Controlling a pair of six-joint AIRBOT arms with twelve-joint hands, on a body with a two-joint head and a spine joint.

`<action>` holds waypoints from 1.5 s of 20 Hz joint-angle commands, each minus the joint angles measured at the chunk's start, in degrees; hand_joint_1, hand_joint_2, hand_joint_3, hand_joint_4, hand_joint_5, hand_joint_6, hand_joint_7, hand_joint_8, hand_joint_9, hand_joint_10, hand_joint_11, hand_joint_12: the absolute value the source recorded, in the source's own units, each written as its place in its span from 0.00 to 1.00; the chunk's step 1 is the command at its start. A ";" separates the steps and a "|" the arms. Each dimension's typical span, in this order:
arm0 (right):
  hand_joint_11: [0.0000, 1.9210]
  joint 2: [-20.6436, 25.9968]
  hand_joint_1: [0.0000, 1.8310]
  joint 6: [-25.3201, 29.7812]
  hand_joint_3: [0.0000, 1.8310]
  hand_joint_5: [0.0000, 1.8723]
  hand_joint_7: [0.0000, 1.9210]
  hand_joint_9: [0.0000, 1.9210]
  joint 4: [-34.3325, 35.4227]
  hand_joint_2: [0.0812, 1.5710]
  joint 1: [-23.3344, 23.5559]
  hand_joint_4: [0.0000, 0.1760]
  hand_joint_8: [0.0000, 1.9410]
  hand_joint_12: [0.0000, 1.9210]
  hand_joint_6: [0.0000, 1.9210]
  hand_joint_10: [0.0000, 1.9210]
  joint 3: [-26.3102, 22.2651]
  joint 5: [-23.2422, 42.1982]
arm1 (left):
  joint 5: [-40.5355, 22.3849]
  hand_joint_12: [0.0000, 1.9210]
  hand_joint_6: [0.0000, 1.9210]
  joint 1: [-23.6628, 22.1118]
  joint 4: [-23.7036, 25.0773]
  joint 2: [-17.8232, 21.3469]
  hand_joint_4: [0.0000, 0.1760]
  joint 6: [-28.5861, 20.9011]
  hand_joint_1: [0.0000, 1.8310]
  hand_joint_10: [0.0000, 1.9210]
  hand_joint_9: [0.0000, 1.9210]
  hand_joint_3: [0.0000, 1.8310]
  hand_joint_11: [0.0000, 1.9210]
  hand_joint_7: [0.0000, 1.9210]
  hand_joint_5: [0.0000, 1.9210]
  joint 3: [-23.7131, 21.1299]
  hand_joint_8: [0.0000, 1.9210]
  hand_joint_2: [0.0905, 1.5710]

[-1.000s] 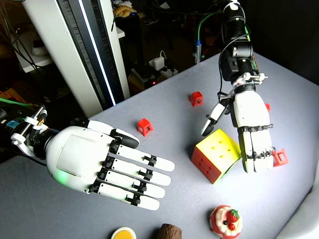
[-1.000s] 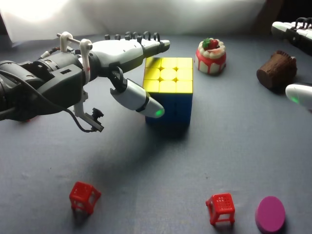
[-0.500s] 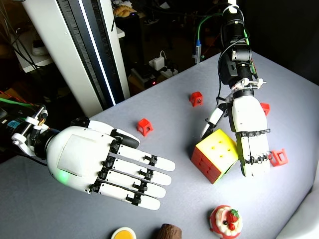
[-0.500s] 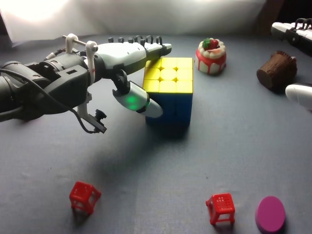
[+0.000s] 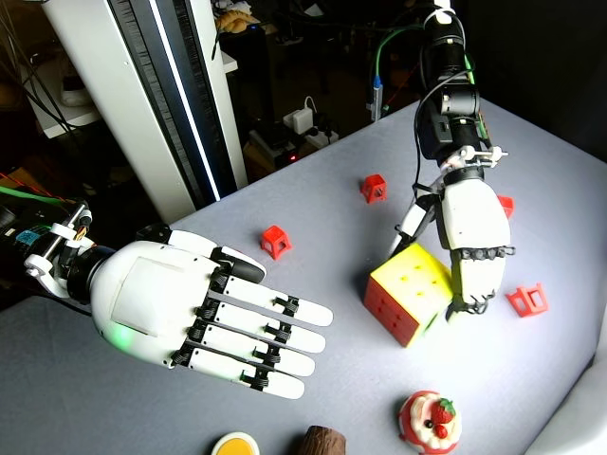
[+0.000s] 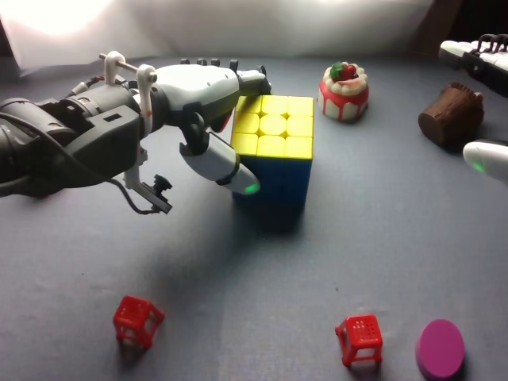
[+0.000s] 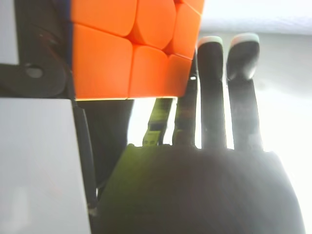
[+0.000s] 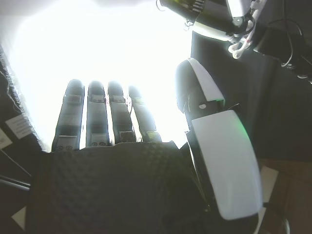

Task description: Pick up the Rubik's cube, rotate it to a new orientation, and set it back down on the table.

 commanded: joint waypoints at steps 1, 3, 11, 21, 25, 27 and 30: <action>0.00 0.08 0.29 0.34 0.00 0.00 0.00 0.00 0.34 0.86 0.40 0.00 0.00 0.00 0.00 0.00 0.30 7.60 | -9.02 1.00 0.77 -0.99 -0.21 0.58 0.00 -0.53 0.62 1.00 0.36 0.00 0.44 0.36 0.29 -0.26 0.88 0.83; 0.01 0.08 0.26 0.34 0.00 0.00 0.00 0.00 -0.12 0.86 0.40 0.00 0.00 0.01 0.00 0.00 0.44 8.28 | -11.03 1.00 0.77 -1.02 0.83 1.70 0.00 -0.74 0.61 1.00 0.31 0.00 0.39 0.32 0.34 -1.60 0.88 0.83; 0.00 -1.53 0.01 0.34 0.03 0.00 0.00 0.00 -3.78 0.99 1.22 0.00 0.00 0.00 0.00 0.00 2.64 10.99 | -21.93 1.00 0.82 -0.94 6.52 6.19 0.00 -5.11 0.62 1.00 0.46 0.25 0.54 0.35 0.29 -6.64 0.96 0.70; 0.00 -11.64 0.00 0.34 0.00 0.00 0.04 0.05 -6.87 0.91 4.42 0.00 0.01 0.33 0.00 0.09 12.66 13.60 | -29.51 1.00 0.77 -1.57 10.52 9.41 0.00 -6.01 0.63 1.00 0.48 0.25 0.55 0.36 0.29 -10.54 0.96 0.69; 0.00 -15.35 0.00 0.34 0.00 0.02 0.03 0.04 -9.00 0.89 6.50 0.00 0.00 0.41 0.01 0.11 15.94 13.64 | -30.53 1.00 0.83 -1.76 11.62 9.61 0.00 -6.01 0.59 1.00 0.31 0.14 0.39 0.30 0.28 -11.11 0.95 0.78; 0.00 -16.70 0.00 0.34 0.00 0.02 0.02 0.02 -9.20 0.90 7.23 0.00 0.00 0.24 0.00 0.10 16.87 13.71 | -31.13 1.00 0.88 -1.70 12.12 9.75 0.07 -6.06 0.58 1.00 0.31 0.30 0.37 0.30 0.31 -11.44 0.95 0.69; 0.00 -17.61 0.00 0.34 0.00 0.00 0.00 0.00 -9.25 0.89 7.62 0.00 0.01 0.00 0.00 0.08 17.48 14.13 | -31.62 1.00 0.93 -1.84 12.59 9.82 0.12 -6.05 0.57 1.00 0.31 0.36 0.39 0.28 0.30 -11.77 0.98 0.67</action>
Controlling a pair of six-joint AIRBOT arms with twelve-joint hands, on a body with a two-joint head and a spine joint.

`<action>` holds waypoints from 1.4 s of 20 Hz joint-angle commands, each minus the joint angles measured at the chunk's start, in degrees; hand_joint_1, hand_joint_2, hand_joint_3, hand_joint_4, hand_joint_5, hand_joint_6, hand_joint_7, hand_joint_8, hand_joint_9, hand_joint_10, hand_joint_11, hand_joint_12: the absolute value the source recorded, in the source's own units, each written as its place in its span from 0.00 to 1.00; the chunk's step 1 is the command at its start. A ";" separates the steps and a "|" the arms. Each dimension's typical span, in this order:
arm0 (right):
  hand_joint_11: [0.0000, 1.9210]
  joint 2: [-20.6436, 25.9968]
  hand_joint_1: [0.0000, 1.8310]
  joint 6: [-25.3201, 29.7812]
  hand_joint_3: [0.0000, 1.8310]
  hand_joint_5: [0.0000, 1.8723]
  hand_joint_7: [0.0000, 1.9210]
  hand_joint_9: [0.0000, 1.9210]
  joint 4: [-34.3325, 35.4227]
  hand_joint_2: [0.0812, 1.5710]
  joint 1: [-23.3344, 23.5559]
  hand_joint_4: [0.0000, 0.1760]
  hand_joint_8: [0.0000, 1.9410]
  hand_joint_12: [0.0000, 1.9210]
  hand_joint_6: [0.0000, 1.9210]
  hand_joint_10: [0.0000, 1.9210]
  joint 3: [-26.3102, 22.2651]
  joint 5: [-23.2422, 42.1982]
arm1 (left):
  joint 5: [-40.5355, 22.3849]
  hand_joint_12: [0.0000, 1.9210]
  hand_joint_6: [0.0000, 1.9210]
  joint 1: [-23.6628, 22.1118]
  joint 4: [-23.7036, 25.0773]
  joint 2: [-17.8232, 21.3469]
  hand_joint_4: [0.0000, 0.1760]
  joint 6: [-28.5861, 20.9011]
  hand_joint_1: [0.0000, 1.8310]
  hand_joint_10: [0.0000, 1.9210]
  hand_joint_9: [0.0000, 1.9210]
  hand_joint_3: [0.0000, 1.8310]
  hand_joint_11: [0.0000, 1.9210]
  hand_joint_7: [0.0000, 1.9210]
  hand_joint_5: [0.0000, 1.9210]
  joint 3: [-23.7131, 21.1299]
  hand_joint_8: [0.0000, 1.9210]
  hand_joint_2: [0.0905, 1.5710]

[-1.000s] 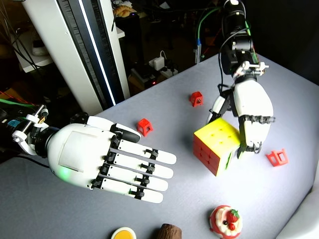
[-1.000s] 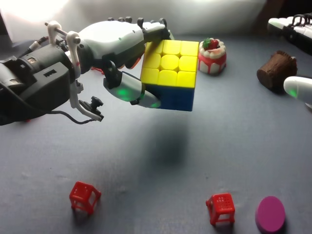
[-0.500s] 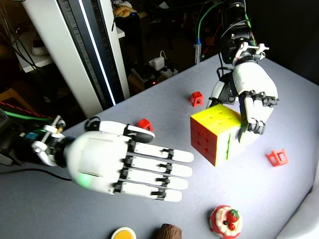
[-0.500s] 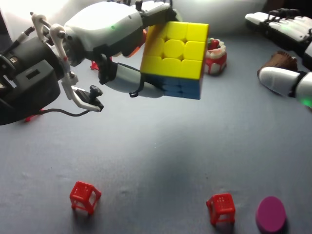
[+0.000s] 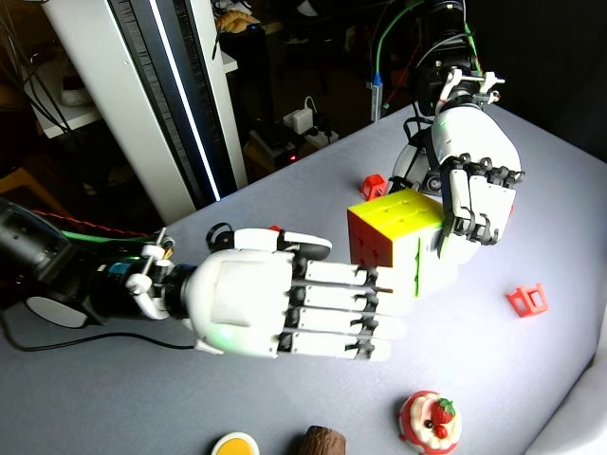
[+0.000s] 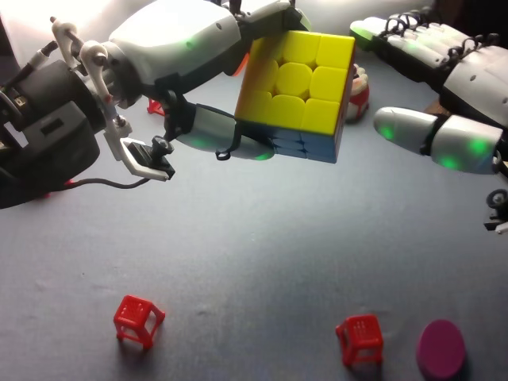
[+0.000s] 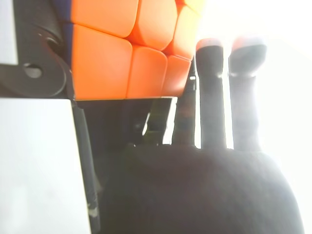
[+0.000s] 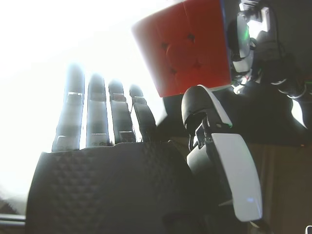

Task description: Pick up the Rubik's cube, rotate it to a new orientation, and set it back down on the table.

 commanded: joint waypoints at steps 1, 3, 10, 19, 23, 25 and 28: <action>0.00 -0.31 0.00 0.31 0.00 0.00 0.00 0.00 1.15 0.89 1.05 0.00 0.00 0.00 0.00 0.08 0.40 7.28 | -9.47 1.00 0.96 -1.42 -1.49 0.09 0.18 -0.65 0.57 1.00 0.32 0.37 0.40 0.28 0.29 -0.18 0.99 0.67; 0.00 -0.68 0.00 0.31 0.00 0.02 0.02 0.00 0.45 0.89 1.06 0.00 0.01 0.00 0.01 0.05 0.46 7.35 | -9.61 1.00 0.93 -1.59 -1.37 0.09 0.00 -0.65 0.58 1.00 0.39 0.39 0.48 0.31 0.29 -0.21 1.00 0.65; 0.00 -0.75 0.00 0.31 0.00 0.00 0.00 0.00 -4.04 0.89 1.06 0.00 0.00 0.00 0.00 0.00 -1.88 9.84 | -9.31 1.00 0.74 -1.92 -1.71 0.20 0.00 -0.31 0.68 1.00 0.47 0.50 0.59 0.33 0.10 -0.01 1.00 0.57; 0.00 1.07 0.15 0.31 0.00 0.02 0.00 0.00 -8.32 0.86 1.05 0.00 0.00 0.00 0.01 0.00 -6.83 13.97 | -8.78 1.00 0.83 -1.35 -3.99 0.15 0.00 0.11 0.66 1.00 0.53 0.52 0.66 0.40 0.34 0.79 0.99 0.53; 0.00 1.30 0.16 0.31 0.00 0.01 0.00 0.04 -10.12 0.84 0.37 0.00 0.00 0.18 0.00 0.07 -8.29 14.07 | -9.41 1.00 0.88 -1.22 -4.96 0.15 0.00 0.26 0.64 1.00 0.60 0.55 0.71 0.43 0.33 0.89 1.00 0.51; 0.00 1.10 0.11 0.31 0.00 0.00 0.00 0.00 -10.92 0.86 -0.01 0.00 0.00 0.14 0.00 0.14 -8.56 14.06 | -9.72 1.00 0.92 -1.14 -5.37 0.15 0.00 0.41 0.64 1.00 0.57 0.64 0.67 0.45 0.36 0.89 1.00 0.46; 0.00 0.60 0.00 0.31 0.01 0.01 0.03 0.00 -12.21 0.91 -0.97 0.00 0.01 0.43 0.01 0.32 -8.98 13.77 | -10.24 1.00 0.98 -1.10 -5.96 0.13 0.00 0.47 0.63 1.00 0.54 0.69 0.63 0.46 0.36 0.95 1.00 0.44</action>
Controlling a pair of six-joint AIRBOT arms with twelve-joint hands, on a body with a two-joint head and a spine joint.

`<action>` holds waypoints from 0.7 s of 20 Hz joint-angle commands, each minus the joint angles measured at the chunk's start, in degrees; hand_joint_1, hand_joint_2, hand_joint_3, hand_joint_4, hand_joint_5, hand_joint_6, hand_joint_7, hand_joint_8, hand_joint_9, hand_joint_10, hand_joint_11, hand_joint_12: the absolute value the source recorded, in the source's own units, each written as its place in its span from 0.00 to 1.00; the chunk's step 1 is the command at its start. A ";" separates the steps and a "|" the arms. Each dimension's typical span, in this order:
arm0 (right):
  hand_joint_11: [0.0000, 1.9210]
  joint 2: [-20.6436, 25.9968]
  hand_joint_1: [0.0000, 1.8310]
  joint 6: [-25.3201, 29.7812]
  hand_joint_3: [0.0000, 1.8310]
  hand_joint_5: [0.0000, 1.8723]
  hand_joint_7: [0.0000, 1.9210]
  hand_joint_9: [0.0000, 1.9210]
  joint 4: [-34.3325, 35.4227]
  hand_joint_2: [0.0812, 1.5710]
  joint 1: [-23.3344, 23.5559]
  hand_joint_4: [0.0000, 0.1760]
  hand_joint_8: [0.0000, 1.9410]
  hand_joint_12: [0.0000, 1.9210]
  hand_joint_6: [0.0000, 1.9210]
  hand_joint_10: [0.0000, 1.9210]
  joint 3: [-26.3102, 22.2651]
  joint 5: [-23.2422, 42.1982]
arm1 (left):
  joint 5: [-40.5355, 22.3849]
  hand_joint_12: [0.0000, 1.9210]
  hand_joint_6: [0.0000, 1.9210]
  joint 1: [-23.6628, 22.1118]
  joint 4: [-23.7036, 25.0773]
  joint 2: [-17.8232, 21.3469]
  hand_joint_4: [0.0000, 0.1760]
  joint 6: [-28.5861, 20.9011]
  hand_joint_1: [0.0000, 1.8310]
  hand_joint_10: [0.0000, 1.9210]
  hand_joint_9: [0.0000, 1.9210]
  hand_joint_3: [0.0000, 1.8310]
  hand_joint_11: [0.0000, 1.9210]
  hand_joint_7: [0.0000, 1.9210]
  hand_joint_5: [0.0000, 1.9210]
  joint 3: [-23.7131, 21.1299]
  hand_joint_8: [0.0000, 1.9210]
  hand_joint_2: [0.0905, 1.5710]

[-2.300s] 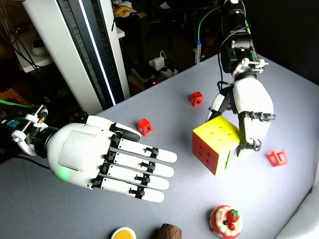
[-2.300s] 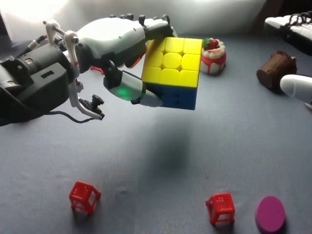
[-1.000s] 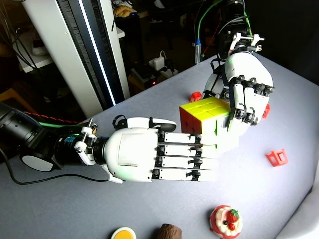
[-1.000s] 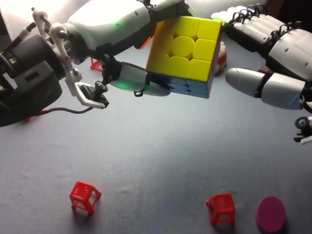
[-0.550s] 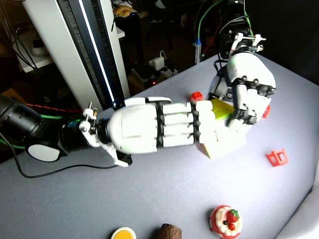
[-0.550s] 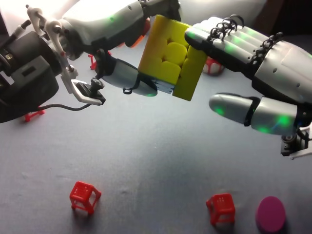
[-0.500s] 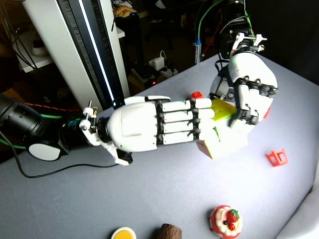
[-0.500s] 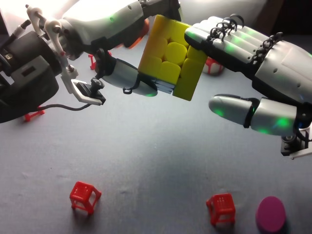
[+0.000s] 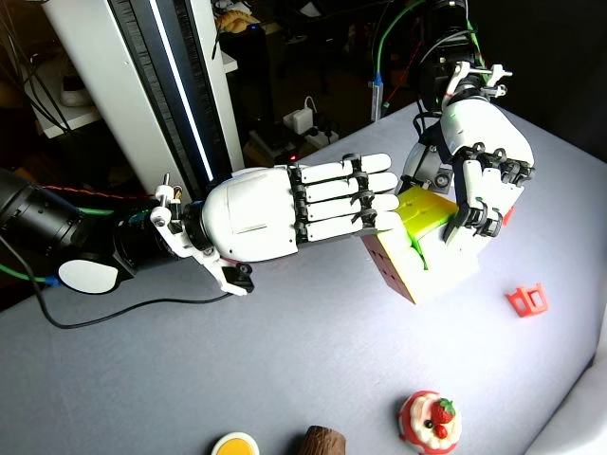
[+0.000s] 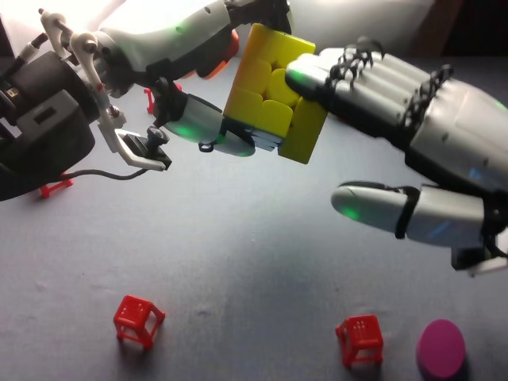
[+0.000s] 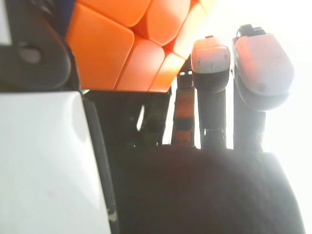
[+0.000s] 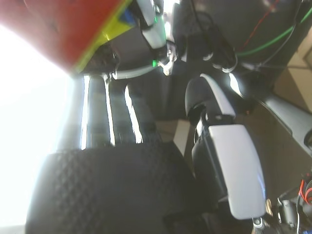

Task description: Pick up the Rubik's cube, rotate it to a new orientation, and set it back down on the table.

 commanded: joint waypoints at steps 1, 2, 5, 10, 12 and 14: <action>0.00 -0.57 0.00 0.38 0.00 0.01 0.04 0.00 0.56 0.91 0.18 0.00 0.01 0.48 0.00 0.32 -0.45 5.90 | -9.97 1.00 0.94 -0.68 -2.09 -0.08 0.00 -0.74 0.63 1.00 0.53 0.64 0.63 0.45 0.36 0.21 0.99 0.46; 0.00 -0.65 0.00 0.38 0.00 0.03 0.06 0.00 -0.13 0.91 -0.05 0.00 0.01 0.58 0.01 0.37 -0.52 5.61 | -10.03 1.00 0.86 -0.66 -2.23 -0.08 0.00 -0.70 0.64 1.00 0.55 0.54 0.66 0.42 0.33 0.24 1.00 0.51; 0.00 -0.73 0.00 0.38 0.00 0.05 0.08 0.00 -2.24 0.91 -0.07 0.00 0.02 0.60 0.03 0.41 -0.87 4.84 | -10.08 1.00 0.83 -0.65 -2.52 -0.08 0.00 -0.65 0.64 1.00 0.58 0.48 0.68 0.41 0.32 0.32 0.99 0.55; 0.00 0.30 0.00 0.38 0.00 0.03 0.09 0.00 -3.35 0.91 0.78 0.00 0.03 0.80 0.12 0.45 -1.63 4.81 | -9.86 1.00 0.92 0.07 -3.01 -0.29 0.00 -0.61 0.63 1.00 0.53 0.62 0.66 0.44 0.36 0.48 0.98 0.47; 0.00 3.23 0.02 0.38 0.00 0.00 0.04 0.00 -2.75 0.88 1.97 0.00 0.01 0.72 0.12 0.39 -3.53 5.36 | -9.34 1.00 0.88 0.41 -3.56 -0.70 0.00 -0.62 0.64 1.00 0.54 0.65 0.65 0.45 0.38 0.83 1.00 0.44; 0.00 6.67 0.04 0.38 0.00 0.00 0.06 0.00 -1.16 0.87 2.60 0.00 0.01 0.67 0.11 0.37 -5.43 6.55 | -8.38 1.00 0.81 0.99 -4.13 -1.39 0.00 -0.66 0.65 1.00 0.55 0.53 0.64 0.42 0.36 1.40 1.00 0.51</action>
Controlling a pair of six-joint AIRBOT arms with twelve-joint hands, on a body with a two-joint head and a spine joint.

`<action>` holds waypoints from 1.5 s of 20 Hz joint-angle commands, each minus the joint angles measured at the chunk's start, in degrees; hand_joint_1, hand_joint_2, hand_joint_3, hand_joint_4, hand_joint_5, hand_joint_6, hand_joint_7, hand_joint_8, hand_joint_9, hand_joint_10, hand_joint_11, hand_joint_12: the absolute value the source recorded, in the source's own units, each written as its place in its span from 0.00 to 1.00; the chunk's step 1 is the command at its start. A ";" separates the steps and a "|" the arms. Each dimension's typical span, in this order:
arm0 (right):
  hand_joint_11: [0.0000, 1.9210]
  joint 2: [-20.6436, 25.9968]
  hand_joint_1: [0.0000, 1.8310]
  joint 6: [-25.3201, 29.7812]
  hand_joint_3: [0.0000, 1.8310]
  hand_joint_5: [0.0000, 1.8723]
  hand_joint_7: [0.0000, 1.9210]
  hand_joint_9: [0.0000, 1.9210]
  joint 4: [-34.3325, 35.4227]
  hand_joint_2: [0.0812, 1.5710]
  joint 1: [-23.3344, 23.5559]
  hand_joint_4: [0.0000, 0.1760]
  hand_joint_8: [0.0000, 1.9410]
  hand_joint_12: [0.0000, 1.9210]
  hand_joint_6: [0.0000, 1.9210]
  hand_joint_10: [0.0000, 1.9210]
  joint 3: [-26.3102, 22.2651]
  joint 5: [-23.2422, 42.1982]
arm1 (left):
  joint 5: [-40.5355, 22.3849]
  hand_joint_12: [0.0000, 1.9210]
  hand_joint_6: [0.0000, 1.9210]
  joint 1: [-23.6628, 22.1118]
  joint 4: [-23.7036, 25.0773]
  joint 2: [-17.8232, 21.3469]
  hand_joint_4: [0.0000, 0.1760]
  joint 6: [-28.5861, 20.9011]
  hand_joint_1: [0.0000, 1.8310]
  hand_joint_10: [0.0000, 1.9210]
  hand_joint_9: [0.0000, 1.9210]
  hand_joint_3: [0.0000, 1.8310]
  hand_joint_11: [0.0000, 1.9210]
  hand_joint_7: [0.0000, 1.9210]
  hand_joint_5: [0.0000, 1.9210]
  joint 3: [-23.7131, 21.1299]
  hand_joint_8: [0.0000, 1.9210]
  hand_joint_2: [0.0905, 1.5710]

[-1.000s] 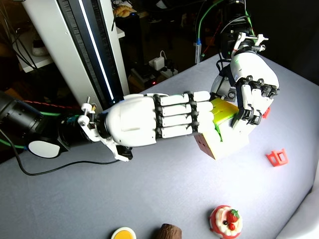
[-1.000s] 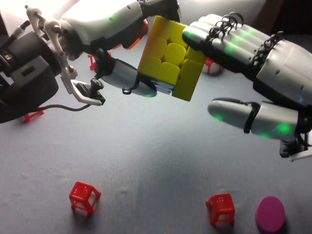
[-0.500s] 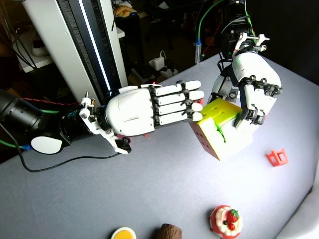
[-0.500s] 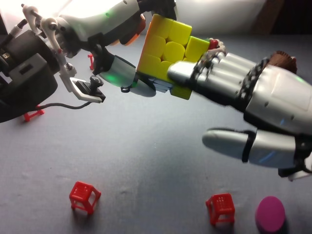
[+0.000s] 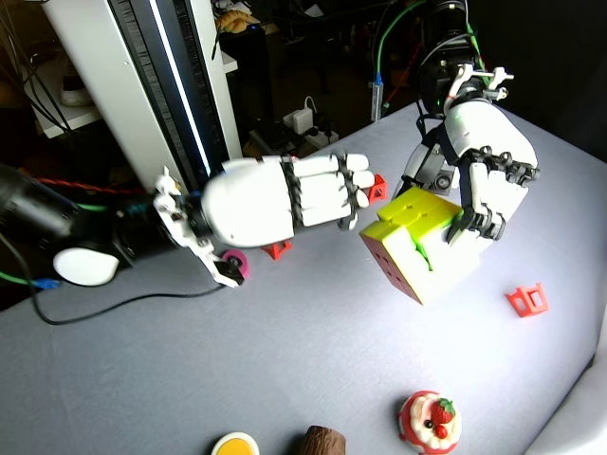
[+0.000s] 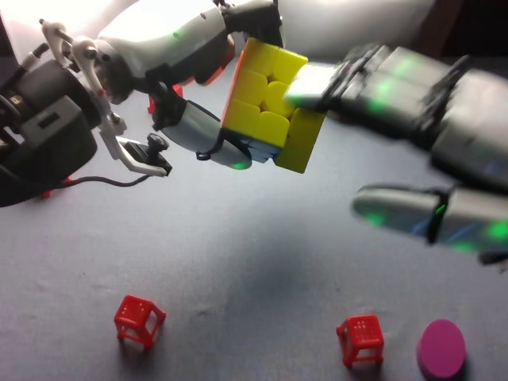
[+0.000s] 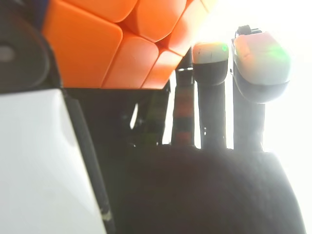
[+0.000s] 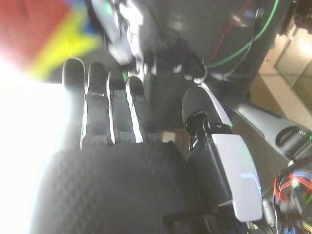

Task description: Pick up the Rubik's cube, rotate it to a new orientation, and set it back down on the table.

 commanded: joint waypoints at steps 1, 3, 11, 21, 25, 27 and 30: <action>0.00 0.76 0.01 0.31 0.00 0.00 0.08 0.00 2.68 0.88 0.62 0.00 0.02 0.68 0.18 0.38 -0.45 7.64 | -7.97 1.00 0.81 -0.22 -1.74 -0.36 0.00 -0.83 0.65 1.00 0.52 0.52 0.61 0.41 0.36 0.46 1.00 0.51; 0.00 2.37 0.00 0.31 0.00 0.00 0.10 0.00 5.04 0.89 0.62 0.00 0.02 0.62 0.36 0.34 -0.83 8.89 | -7.57 1.00 0.85 0.68 -2.54 -1.21 0.00 -1.72 0.65 1.00 0.53 0.58 0.61 0.43 0.37 1.38 1.00 0.48; 0.00 3.69 0.00 0.31 0.00 0.00 0.11 0.00 12.14 0.90 -0.58 0.00 0.05 0.81 0.35 0.40 0.70 9.96 | -6.08 1.00 0.92 4.31 -7.47 -5.77 0.00 -6.92 0.61 1.00 0.41 0.53 0.50 0.36 0.35 6.13 1.00 0.54; 0.00 3.66 0.00 0.31 0.00 0.00 0.01 0.00 14.69 0.92 -2.52 0.00 0.22 0.88 0.34 0.36 1.79 9.37 | -0.16 1.00 0.56 6.09 -10.65 -8.02 0.00 -8.94 0.71 1.00 0.45 0.00 0.53 0.37 0.21 10.41 0.78 0.79; 0.00 3.64 0.00 0.31 0.00 0.00 0.00 0.00 14.70 0.92 -2.66 0.00 0.21 0.87 0.24 0.34 1.79 9.37 | -3.79 1.00 0.73 6.06 -9.69 -6.75 0.00 -9.18 0.65 1.00 0.54 0.00 0.61 0.35 0.30 8.60 0.82 0.83; 0.00 3.62 0.00 0.31 0.00 0.00 0.00 0.00 14.70 0.92 -2.74 0.00 0.20 0.84 0.27 0.35 1.79 9.21 | -6.91 1.00 0.80 5.64 -8.25 -5.48 0.00 -9.23 0.63 1.00 0.47 0.00 0.53 0.33 0.30 6.85 0.84 0.83; 0.00 3.52 0.00 0.31 0.00 0.00 0.00 0.00 14.76 0.92 -2.94 0.00 0.14 0.69 0.32 0.29 1.91 8.59 | -10.60 1.00 0.70 4.69 -6.09 -3.93 0.00 -9.22 0.64 1.00 0.41 0.00 0.49 0.38 0.31 4.80 0.88 0.82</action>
